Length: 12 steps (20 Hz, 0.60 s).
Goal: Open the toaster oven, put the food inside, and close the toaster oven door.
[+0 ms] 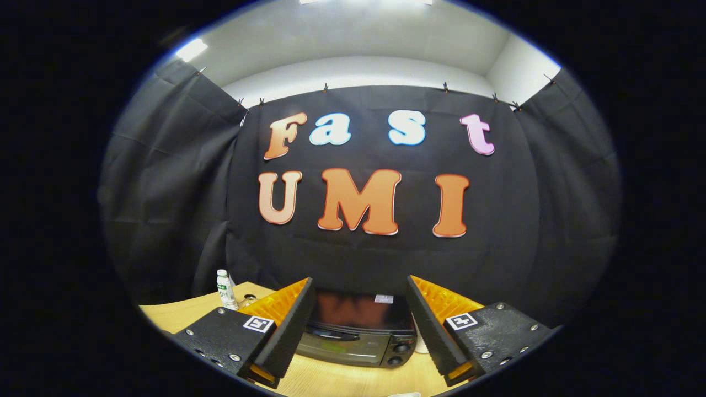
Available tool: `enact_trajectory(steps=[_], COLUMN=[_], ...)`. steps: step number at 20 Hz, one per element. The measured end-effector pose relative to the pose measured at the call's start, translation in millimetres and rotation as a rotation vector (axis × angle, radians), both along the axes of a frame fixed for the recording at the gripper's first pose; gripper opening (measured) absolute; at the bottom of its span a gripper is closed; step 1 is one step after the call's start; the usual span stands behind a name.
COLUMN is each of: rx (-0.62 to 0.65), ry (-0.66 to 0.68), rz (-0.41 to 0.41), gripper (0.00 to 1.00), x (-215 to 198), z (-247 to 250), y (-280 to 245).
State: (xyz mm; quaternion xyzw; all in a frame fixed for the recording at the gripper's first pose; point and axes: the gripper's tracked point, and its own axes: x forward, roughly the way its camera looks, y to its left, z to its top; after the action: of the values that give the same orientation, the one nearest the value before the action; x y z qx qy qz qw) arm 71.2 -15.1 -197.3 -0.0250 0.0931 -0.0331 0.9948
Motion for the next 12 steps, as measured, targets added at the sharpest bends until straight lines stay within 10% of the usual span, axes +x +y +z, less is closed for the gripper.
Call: enact_trajectory(steps=[12], rx=[0.065], ry=[-0.055], rz=[0.104], gripper=[0.98], x=[-38], z=[96], y=[-11])
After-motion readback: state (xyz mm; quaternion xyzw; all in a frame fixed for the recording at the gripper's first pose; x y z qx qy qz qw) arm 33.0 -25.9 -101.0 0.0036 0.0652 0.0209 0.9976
